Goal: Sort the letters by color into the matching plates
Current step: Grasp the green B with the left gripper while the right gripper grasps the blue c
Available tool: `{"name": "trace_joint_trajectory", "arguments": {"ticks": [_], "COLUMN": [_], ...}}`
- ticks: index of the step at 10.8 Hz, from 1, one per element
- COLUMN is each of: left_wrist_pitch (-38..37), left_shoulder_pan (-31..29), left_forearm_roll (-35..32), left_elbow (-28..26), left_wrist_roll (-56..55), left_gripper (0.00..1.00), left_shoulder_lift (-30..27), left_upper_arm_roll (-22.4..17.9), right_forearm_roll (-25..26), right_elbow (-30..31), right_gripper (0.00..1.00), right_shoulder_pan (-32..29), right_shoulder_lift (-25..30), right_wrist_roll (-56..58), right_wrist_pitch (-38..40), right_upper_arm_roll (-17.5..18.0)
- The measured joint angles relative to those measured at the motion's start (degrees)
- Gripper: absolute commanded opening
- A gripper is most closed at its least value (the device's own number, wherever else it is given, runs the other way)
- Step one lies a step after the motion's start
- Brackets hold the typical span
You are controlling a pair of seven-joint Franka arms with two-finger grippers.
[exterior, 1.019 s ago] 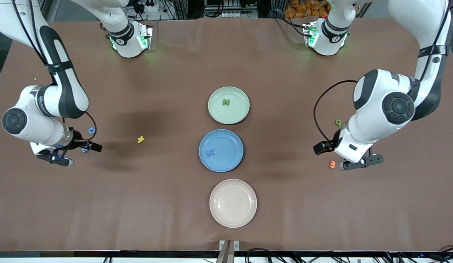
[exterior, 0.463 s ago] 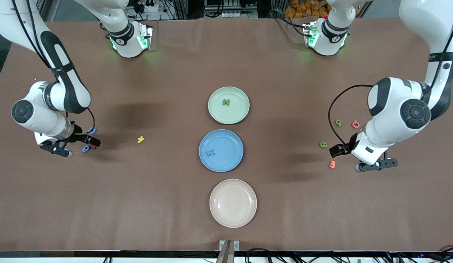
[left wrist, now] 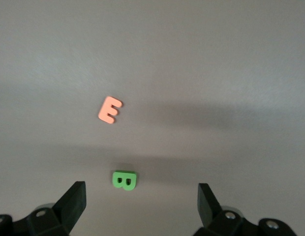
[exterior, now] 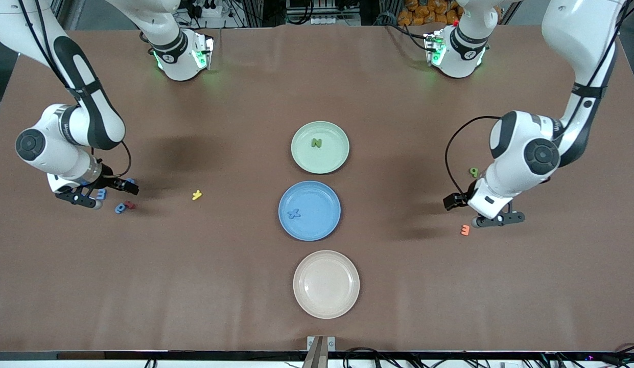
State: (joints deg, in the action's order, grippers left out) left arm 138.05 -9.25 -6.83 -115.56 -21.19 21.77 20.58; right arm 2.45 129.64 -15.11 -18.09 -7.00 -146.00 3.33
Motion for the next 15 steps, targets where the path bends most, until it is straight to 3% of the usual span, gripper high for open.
{"name": "trace_joint_trajectory", "arguments": {"ticks": [3,8,11,14,15], "left_wrist_pitch": [5.3,5.3,5.4,5.7,5.7], "left_shoulder_pan": [0.0,0.0,0.0,0.0,0.0], "left_forearm_roll": [0.1,0.1,-5.0,-6.4,-6.8], "left_elbow": [-6.0,-8.1,-8.3,-8.3,-8.3], "left_wrist_roll": [0.0,0.5,1.3,1.5,1.6], "left_gripper": [1.00,1.00,0.98,0.97,0.96], "left_shoulder_lift": [0.2,1.1,2.5,3.2,3.6], "left_upper_arm_roll": [-0.4,-1.1,-1.7,-1.9,-2.0], "right_forearm_roll": [0.0,0.1,0.2,0.2,0.2], "right_elbow": [2.5,4.8,6.0,7.0,7.3], "right_gripper": [1.00,1.00,0.98,0.69,0.65], "right_shoulder_pan": [-0.8,-2.8,-3.1,-3.1,-3.1], "right_shoulder_lift": [0.0,-0.4,-0.6,-0.6,-0.6], "right_wrist_roll": [1.7,5.3,5.7,5.7,5.8], "right_wrist_pitch": [-3.3,-7.1,-8.4,-8.7,-8.7], "right_upper_arm_roll": [0.0,0.0,0.0,0.0,0.0]}}
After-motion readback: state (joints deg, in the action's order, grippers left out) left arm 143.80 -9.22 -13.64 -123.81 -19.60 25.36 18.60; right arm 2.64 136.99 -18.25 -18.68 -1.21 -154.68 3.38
